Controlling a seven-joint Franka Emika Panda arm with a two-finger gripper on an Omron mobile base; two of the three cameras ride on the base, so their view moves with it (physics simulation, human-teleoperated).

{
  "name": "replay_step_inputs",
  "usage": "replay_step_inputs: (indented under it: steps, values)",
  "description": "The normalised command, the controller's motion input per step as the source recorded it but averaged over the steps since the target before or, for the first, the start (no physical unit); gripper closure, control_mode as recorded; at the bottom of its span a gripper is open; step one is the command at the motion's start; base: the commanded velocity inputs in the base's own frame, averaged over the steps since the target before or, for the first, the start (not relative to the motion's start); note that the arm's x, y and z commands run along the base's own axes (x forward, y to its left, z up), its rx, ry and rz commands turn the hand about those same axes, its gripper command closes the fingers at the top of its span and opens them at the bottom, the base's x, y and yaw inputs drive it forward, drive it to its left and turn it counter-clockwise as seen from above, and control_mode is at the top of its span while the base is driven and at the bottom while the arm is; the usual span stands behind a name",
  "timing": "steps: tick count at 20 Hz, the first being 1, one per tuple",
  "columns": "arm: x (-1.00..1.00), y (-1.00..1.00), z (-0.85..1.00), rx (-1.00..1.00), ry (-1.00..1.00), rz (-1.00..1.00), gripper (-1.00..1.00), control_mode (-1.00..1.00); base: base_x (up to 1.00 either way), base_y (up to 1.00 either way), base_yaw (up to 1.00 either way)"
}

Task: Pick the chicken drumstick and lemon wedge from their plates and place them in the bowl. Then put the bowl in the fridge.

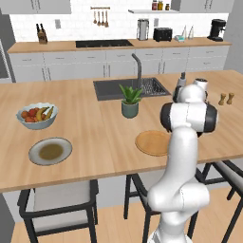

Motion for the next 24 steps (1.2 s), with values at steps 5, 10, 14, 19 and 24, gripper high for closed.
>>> replay_step_inputs:
  steps: [5, 10, 14, 19, 24]
  values:
    - [0.16, -0.21, -0.24, 0.04, 0.15, 0.00, 1.00, -1.00, 0.00, 0.00, 0.00]
    - [0.31, 0.00, -0.14, 0.06, 0.03, 0.00, 1.00, -1.00, 0.00, 0.00, 0.00]
    - [0.08, 0.00, -0.23, 0.02, 0.00, 0.00, 1.00, -1.00, 0.00, 0.00, 0.00]
    - [0.00, 0.01, -0.36, 0.00, 0.00, 0.00, 1.00, -1.00, 0.00, 0.00, 0.00]
    - [0.00, 0.09, -0.44, 0.00, 0.00, 0.00, 1.00, -1.00, 0.00, 0.00, 0.00]
